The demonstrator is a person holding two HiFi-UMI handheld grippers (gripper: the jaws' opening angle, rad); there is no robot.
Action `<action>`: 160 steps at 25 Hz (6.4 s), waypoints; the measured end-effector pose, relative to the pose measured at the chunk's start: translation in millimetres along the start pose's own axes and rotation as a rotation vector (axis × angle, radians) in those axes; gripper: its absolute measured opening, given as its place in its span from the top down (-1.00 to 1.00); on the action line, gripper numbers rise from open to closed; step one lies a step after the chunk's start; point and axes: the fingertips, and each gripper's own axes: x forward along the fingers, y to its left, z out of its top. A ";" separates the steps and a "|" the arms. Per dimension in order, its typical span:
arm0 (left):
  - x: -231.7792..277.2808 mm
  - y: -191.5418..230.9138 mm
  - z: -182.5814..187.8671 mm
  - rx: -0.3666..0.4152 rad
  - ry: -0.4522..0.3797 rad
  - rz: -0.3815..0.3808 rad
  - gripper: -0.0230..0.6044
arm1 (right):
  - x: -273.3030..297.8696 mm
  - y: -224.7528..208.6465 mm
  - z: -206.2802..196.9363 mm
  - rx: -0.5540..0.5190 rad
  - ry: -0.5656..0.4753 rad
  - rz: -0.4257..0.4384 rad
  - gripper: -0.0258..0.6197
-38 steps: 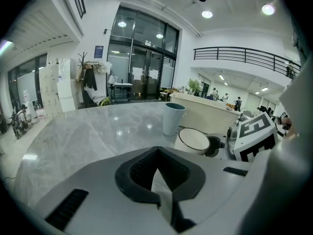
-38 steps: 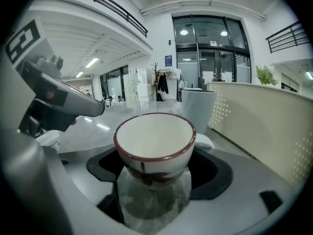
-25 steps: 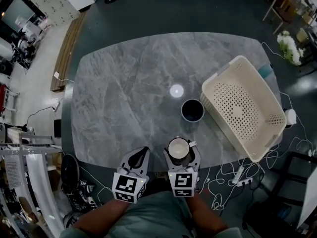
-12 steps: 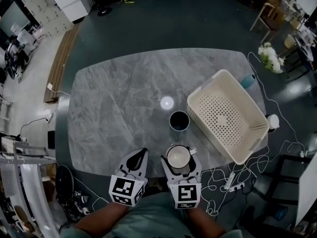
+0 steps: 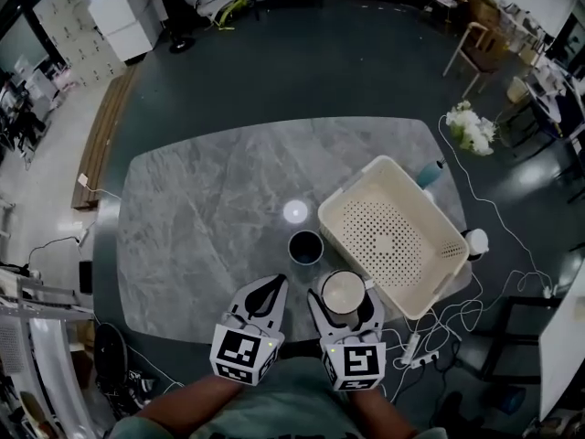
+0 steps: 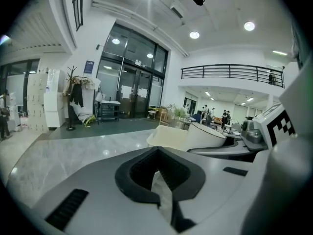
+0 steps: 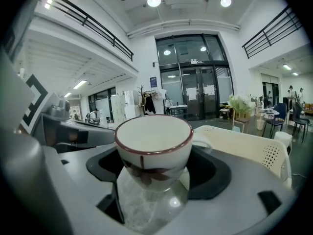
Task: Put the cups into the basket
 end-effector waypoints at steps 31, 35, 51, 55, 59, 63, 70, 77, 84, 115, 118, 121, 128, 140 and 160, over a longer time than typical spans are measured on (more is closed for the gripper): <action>156.3 -45.8 61.4 0.023 0.002 0.044 0.90 | 114.6 -183.3 16.9 -0.103 0.066 0.053 -0.23; 170.0 -47.9 56.9 0.019 0.026 0.043 0.90 | 135.5 -196.5 -5.1 -0.096 0.106 0.036 -0.23; 204.8 -38.2 39.1 -0.012 0.108 0.077 0.90 | 177.3 -218.7 -63.3 -0.070 0.237 0.004 -0.23; 206.2 -37.6 36.6 -0.018 0.113 0.077 0.90 | 181.5 -222.4 -72.5 -0.065 0.254 -0.012 -0.23; 210.1 -40.0 35.6 -0.018 0.117 0.068 0.90 | 183.9 -225.8 -80.5 -0.067 0.275 -0.019 -0.23; 210.6 -41.1 33.9 -0.014 0.121 0.059 0.90 | 184.6 -225.6 -82.9 -0.077 0.280 -0.017 -0.23; 207.6 -41.9 36.3 -0.010 0.112 0.053 0.90 | 185.4 -226.7 -87.9 -0.075 0.310 -0.015 -0.23; 199.1 -40.6 41.0 -0.006 0.095 0.044 0.90 | 180.2 -228.6 -97.6 -0.045 0.383 0.001 -0.23; 189.7 -39.9 43.1 -0.014 0.071 0.040 0.90 | 152.6 -228.1 -100.5 -0.016 0.413 -0.010 -0.23; 71.9 17.4 52.5 -0.054 -0.083 0.141 0.90 | 58.8 -61.0 33.4 -0.098 0.086 0.110 0.86; 50.0 30.9 43.8 -0.065 -0.086 0.169 0.90 | 54.6 -36.4 34.4 -0.102 0.076 0.134 0.86; 31.5 39.1 37.3 -0.083 -0.090 0.188 0.90 | 50.5 -15.2 34.3 -0.107 0.074 0.155 0.86; -10.1 49.1 22.3 -0.094 -0.092 0.208 0.90 | 37.7 31.5 25.7 -0.131 0.085 0.207 0.87; -56.9 62.3 -2.0 -0.117 -0.092 0.232 0.90 | 22.8 84.4 5.8 -0.169 0.120 0.264 0.87; -80.4 71.3 -19.4 -0.132 -0.086 0.248 0.90 | 21.4 105.5 -12.5 -0.189 0.155 0.280 0.87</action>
